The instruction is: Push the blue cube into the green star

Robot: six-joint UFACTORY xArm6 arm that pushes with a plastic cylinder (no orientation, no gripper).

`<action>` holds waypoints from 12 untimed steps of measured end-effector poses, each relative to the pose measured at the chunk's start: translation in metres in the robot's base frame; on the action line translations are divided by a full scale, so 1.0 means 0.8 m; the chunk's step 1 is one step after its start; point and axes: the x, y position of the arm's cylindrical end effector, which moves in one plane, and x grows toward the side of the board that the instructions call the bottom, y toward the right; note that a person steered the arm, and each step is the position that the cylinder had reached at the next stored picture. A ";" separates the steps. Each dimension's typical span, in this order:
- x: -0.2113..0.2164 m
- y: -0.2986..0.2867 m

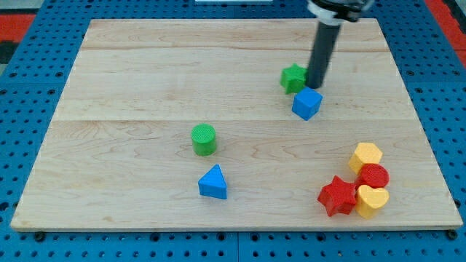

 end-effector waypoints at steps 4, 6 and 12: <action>-0.058 -0.146; 0.003 0.063; 0.074 -0.026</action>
